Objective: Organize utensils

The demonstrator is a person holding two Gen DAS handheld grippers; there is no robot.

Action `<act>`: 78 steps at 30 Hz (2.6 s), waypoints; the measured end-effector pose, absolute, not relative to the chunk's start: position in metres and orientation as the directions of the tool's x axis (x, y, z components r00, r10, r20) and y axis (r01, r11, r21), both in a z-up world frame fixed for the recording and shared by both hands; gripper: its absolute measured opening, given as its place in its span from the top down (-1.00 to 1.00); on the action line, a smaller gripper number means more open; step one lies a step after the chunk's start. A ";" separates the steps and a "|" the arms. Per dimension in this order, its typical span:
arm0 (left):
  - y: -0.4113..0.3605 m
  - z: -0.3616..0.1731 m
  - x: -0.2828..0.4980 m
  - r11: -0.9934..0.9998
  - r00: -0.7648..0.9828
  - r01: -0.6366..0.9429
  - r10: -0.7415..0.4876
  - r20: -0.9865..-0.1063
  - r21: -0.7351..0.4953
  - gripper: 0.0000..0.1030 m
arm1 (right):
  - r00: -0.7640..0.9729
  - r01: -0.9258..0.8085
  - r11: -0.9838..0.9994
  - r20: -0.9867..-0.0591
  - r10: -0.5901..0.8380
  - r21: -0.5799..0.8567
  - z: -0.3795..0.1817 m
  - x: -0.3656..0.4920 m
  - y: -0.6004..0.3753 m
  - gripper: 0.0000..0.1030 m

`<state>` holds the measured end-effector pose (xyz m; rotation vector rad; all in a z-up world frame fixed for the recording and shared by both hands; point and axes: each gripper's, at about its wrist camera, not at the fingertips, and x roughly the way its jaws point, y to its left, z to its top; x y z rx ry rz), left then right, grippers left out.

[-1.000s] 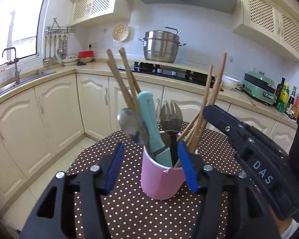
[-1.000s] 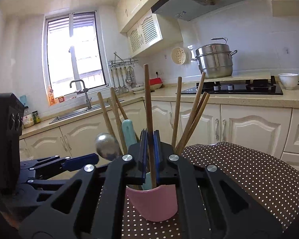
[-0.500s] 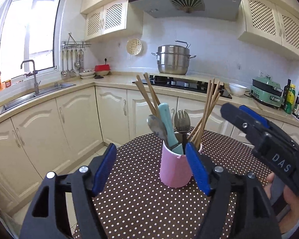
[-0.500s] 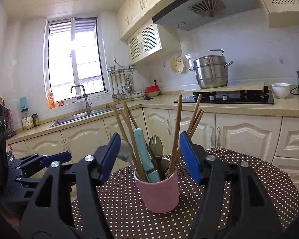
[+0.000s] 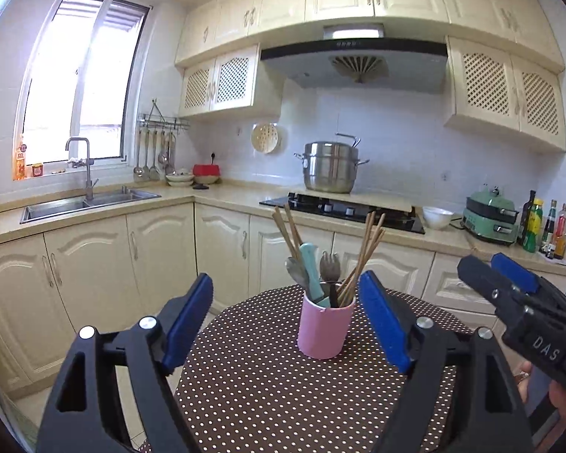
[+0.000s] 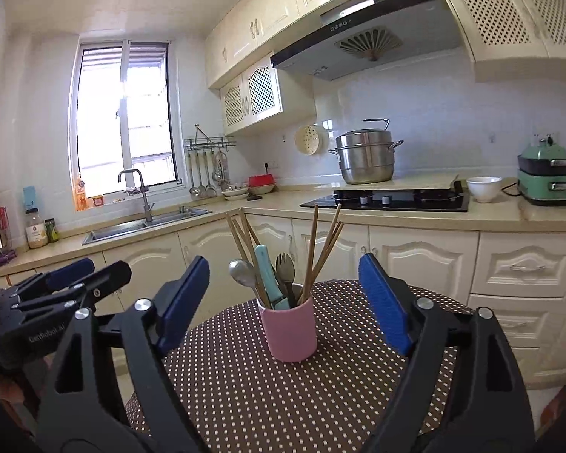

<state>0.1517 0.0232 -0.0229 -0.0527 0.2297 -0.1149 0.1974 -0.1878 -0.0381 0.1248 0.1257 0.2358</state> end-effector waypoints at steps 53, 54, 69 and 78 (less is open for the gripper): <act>0.000 0.023 0.023 0.998 0.998 0.055 -0.054 -0.030 0.042 -0.73 | 0.981 -0.193 0.981 -0.022 0.194 0.034 -0.008 0.081 -0.176 -0.76; -0.001 0.023 0.023 0.998 0.998 0.054 -0.053 -0.030 0.042 -0.73 | 0.981 -0.193 0.981 -0.023 0.194 0.035 -0.008 0.082 -0.176 -0.76; -0.001 0.019 0.027 0.998 0.997 0.059 -0.058 -0.053 0.034 -0.73 | 0.981 -0.191 0.981 -0.038 0.192 0.037 -0.011 0.081 -0.176 -0.76; -0.001 0.018 0.026 0.998 0.997 0.059 -0.057 -0.056 0.033 -0.73 | 0.980 -0.191 0.981 -0.042 0.192 0.039 -0.012 0.082 -0.176 -0.76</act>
